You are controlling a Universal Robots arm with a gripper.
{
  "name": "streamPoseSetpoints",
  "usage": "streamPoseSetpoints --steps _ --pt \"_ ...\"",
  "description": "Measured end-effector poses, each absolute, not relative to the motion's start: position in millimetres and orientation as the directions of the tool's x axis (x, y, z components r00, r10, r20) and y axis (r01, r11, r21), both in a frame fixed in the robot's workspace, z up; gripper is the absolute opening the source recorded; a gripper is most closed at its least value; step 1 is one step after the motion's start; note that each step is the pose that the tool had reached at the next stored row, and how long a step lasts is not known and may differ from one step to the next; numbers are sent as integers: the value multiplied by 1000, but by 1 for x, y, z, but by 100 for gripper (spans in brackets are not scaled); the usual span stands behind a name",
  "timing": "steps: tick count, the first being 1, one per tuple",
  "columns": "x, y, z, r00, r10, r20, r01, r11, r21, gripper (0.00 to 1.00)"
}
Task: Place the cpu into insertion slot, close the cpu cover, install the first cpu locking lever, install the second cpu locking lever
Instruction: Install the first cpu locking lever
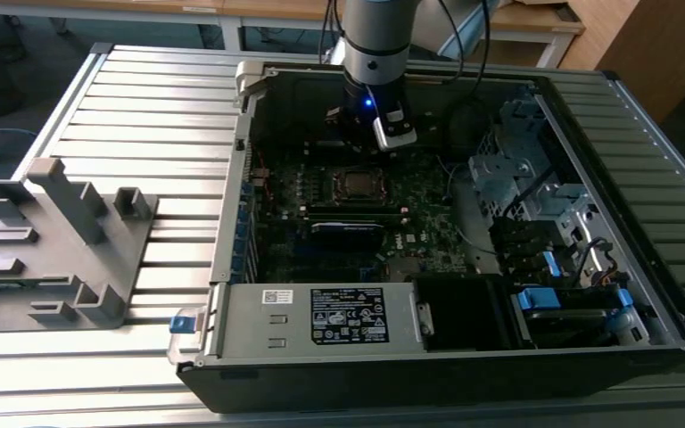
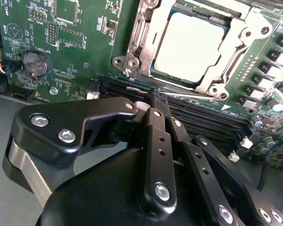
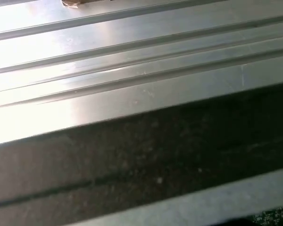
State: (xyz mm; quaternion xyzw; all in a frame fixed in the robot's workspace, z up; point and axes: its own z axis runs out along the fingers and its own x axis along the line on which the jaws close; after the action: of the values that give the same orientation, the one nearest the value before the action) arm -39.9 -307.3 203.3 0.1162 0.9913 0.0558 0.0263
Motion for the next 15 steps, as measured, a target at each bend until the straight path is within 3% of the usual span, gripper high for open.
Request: streamPoseSetpoints --steps 15 --pt "-38 -303 201 -969 243 -40 237 965 115 10"
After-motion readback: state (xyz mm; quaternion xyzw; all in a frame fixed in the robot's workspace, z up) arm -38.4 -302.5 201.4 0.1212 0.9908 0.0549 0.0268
